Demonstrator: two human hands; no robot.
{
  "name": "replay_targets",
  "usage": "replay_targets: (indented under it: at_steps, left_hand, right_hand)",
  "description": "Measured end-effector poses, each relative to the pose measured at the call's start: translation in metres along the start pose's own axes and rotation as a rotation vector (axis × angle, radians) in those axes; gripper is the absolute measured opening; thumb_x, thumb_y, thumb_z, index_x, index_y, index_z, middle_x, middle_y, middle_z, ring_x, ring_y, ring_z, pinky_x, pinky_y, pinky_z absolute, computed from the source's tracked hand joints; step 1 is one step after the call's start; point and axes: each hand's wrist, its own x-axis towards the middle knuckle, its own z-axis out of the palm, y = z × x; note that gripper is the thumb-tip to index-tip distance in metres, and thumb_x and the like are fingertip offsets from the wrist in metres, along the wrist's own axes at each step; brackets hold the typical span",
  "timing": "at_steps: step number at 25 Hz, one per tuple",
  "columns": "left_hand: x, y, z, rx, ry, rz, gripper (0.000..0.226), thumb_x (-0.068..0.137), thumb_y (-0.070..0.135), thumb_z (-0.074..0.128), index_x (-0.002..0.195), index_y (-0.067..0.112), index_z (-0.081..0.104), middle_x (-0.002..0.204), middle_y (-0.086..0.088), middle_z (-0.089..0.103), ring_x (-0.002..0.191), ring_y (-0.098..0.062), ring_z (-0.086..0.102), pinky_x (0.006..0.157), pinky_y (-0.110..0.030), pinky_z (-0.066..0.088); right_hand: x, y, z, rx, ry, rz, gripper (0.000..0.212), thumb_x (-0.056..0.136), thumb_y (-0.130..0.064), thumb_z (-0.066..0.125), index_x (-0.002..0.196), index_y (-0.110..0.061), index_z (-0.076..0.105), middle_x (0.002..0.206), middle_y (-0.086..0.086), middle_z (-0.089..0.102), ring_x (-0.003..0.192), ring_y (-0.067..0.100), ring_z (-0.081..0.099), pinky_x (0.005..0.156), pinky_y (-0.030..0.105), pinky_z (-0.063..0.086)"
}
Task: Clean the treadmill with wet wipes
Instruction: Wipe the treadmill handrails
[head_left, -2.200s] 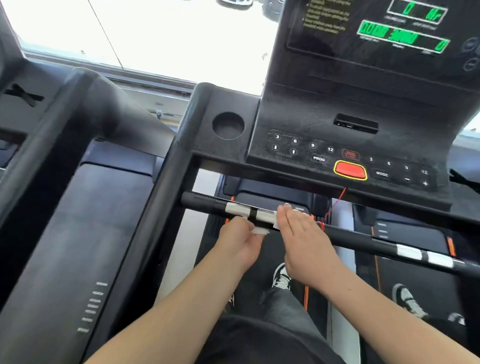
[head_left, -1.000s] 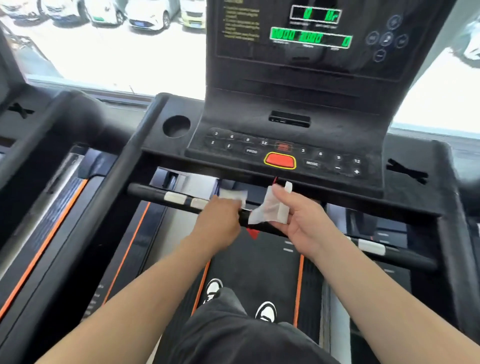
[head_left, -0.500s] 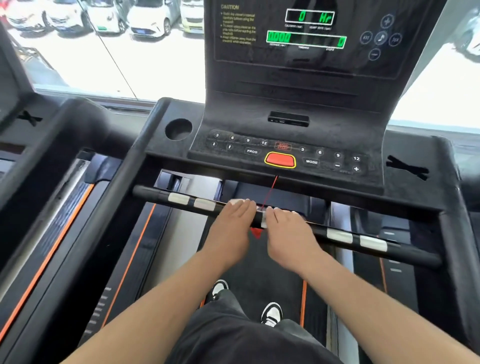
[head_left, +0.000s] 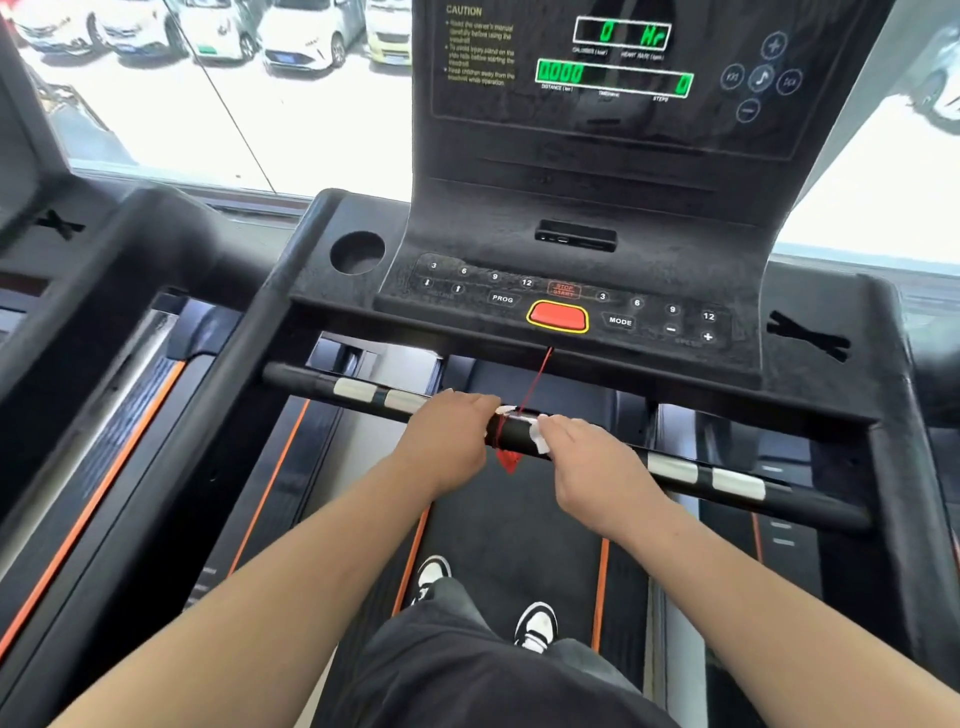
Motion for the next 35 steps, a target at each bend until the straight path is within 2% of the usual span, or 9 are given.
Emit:
replay_targets:
  at_steps: [4,8,11,16,20,23,25,31,35]
  left_hand:
    - [-0.039,0.007,0.005,-0.425,0.173,-0.11,0.053,0.088,0.001,0.039,0.133,0.022,0.058,0.127,0.004,0.064,0.116,-0.021,0.058,0.094,-0.031,0.046]
    - [0.002,0.029,-0.019,-1.082,0.269,-0.496,0.036,0.096,0.008,0.049,0.128,0.018,0.06,0.117,0.002,0.07,0.117,-0.019,0.061,0.096,-0.025,0.044]
    - [0.025,0.065,-0.031,-0.833,0.383,-0.288,0.037,0.095,0.008,0.04,0.124,0.019,0.059,0.11,0.005,0.067,0.107,-0.02,0.063,0.089,-0.028,0.05]
    - [0.025,0.093,0.012,0.107,-0.18,0.142,0.033,0.086,0.01,0.047,0.117,0.019,0.057,0.114,-0.006,0.064,0.108,-0.031,0.06,0.084,-0.041,0.051]
    - [0.043,0.096,0.01,0.065,-0.283,0.098,0.029,0.089,0.017,0.046,0.115,0.018,0.058,0.117,-0.008,0.067,0.108,-0.034,0.061,0.084,-0.04,0.05]
    - [0.045,0.098,0.016,0.001,-0.292,0.088,0.026,0.09,0.016,0.047,0.114,0.017,0.057,0.118,-0.008,0.068,0.108,-0.033,0.062,0.088,-0.043,0.052]
    - [0.033,0.095,0.02,-0.019,-0.185,0.114,0.039,0.087,0.009,0.048,0.122,0.02,0.059,0.119,-0.004,0.068,0.11,-0.029,0.061,0.089,-0.045,0.052]
    - [-0.044,0.083,0.03,-0.507,0.049,0.043,0.054,0.087,0.004,0.041,0.133,0.029,0.057,0.125,0.004,0.066,0.113,-0.018,0.061,0.092,-0.04,0.052]
    - [-0.065,0.09,0.042,-1.483,-0.005,-0.733,0.037,0.093,-0.001,0.047,0.11,0.018,0.074,0.109,-0.008,0.076,0.105,-0.022,0.07,0.093,-0.036,0.054]
  right_hand:
    - [-0.031,0.014,-0.02,0.293,0.11,-0.012,0.022,0.104,-0.017,0.042,0.114,-0.018,0.061,0.103,-0.003,0.068,0.096,0.024,0.063,0.078,0.038,0.049]
    - [-0.023,0.027,-0.062,1.173,0.219,0.565,0.022,0.098,-0.019,0.052,0.088,-0.012,0.07,0.082,0.008,0.073,0.08,0.022,0.067,0.077,0.036,0.051]
    - [-0.024,0.042,-0.087,1.608,0.277,0.82,0.021,0.097,-0.016,0.049,0.094,-0.009,0.068,0.089,0.013,0.076,0.08,0.03,0.073,0.08,0.043,0.059]
    - [-0.039,0.057,-0.096,0.87,0.507,0.602,0.029,0.094,-0.022,0.048,0.072,-0.012,0.064,0.069,-0.008,0.064,0.072,0.015,0.058,0.068,0.028,0.045]
    - [-0.026,0.056,-0.055,0.112,0.245,0.301,0.03,0.101,-0.029,0.04,0.111,-0.02,0.066,0.112,0.006,0.072,0.102,0.033,0.066,0.081,0.038,0.052]
    - [-0.012,0.048,-0.02,0.066,-0.124,0.264,0.029,0.102,-0.034,0.036,0.11,-0.02,0.06,0.116,0.006,0.069,0.104,0.033,0.065,0.078,0.038,0.047]
    - [-0.007,0.048,-0.023,0.075,-0.175,0.237,0.028,0.103,-0.033,0.034,0.111,-0.021,0.058,0.116,0.005,0.068,0.102,0.03,0.063,0.073,0.036,0.042]
    - [-0.019,0.026,-0.057,0.031,-0.099,0.107,0.031,0.103,-0.035,0.033,0.077,-0.023,0.046,0.083,0.002,0.062,0.086,0.028,0.061,0.065,0.036,0.039]
    - [-0.011,0.025,-0.07,0.502,-0.009,0.317,0.037,0.097,-0.031,0.041,0.073,-0.009,0.059,0.066,0.005,0.062,0.067,0.023,0.059,0.065,0.037,0.05]
